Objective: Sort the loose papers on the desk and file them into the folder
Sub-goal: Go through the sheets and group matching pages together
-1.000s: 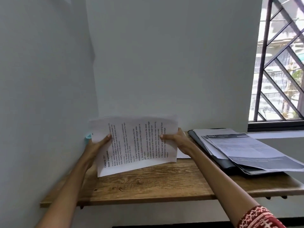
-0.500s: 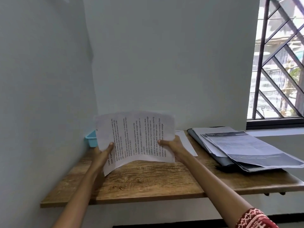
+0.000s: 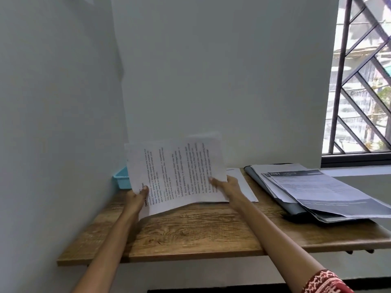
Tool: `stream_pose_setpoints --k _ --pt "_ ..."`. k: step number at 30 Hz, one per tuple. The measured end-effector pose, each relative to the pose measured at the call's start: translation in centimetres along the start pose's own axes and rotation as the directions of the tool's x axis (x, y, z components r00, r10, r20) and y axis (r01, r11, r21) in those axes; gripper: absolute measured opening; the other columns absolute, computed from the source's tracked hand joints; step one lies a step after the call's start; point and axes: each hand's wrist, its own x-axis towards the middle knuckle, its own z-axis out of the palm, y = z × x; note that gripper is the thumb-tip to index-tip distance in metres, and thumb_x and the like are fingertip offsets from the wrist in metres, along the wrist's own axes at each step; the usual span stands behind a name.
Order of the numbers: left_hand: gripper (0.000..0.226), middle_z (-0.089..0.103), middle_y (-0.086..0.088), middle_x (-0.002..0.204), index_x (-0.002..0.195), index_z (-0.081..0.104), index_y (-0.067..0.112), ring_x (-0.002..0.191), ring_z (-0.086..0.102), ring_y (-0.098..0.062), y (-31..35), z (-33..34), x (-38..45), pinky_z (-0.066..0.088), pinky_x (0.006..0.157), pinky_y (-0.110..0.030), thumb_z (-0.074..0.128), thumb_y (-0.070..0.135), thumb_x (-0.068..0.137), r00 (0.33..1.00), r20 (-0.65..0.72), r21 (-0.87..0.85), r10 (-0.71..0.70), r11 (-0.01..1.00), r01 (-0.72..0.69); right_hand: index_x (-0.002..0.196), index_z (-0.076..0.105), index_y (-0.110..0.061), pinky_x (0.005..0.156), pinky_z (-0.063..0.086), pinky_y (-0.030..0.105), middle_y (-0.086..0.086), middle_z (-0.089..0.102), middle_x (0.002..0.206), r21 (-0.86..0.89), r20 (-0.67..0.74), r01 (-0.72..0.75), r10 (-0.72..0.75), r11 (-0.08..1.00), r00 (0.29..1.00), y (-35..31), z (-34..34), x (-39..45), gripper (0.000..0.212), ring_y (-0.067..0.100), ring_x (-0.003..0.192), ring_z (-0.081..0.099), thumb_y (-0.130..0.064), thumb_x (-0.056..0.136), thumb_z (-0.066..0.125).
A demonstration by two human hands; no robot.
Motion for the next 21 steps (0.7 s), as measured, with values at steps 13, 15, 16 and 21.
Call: stream_pose_setpoints --k 13,15,16,21 --pt "0.028 0.059 -0.012 0.112 0.122 0.050 0.007 0.084 0.060 -0.021 1.7 7.2 -3.3 0.057 0.063 -0.037 0.048 0.002 0.095 0.975 0.161 -0.481 -0.154 0.850 0.213 0.121 0.059 -0.003 0.092 0.051 0.044 0.015 0.063 0.120 0.416 -0.091 -0.049 0.095 0.908 0.991 -3.6 6.9 1.1 0.042 0.028 0.105 0.062 -0.002 0.081 0.072" --pt "0.028 0.057 -0.014 0.117 0.109 0.053 0.004 0.089 0.059 -0.024 1.8 5.3 -2.3 0.057 0.066 -0.034 0.046 -0.013 0.088 0.985 0.126 -0.526 -0.119 0.834 0.168 0.119 0.059 -0.001 0.084 0.053 0.039 0.016 0.063 0.118 0.337 -0.140 -0.011 0.062 0.941 0.988 -4.1 5.6 1.4 0.037 0.026 0.097 0.062 0.005 0.083 0.067" --pt "0.031 0.056 -0.014 0.116 0.102 0.054 0.005 0.094 0.058 -0.026 2.0 4.1 -1.5 0.058 0.065 -0.030 0.042 -0.018 0.085 0.990 0.108 -0.539 -0.096 0.831 0.139 0.117 0.060 -0.002 0.080 0.054 0.036 0.016 0.063 0.118 0.286 -0.145 0.015 0.028 0.958 0.989 -4.4 5.0 1.5 0.036 0.024 0.094 0.061 0.007 0.083 0.066" --pt "0.037 0.066 -0.004 0.088 0.096 0.060 0.018 0.066 0.062 -0.016 4.8 0.3 0.6 0.051 0.050 -0.016 0.044 -0.014 0.084 0.990 0.142 -0.312 -0.021 0.948 0.065 0.117 0.060 -0.001 0.058 0.056 0.021 0.011 0.065 0.110 0.098 -0.072 0.145 -0.138 0.985 0.988 -6.2 2.3 0.9 0.034 0.015 0.077 0.063 0.008 0.085 0.062"
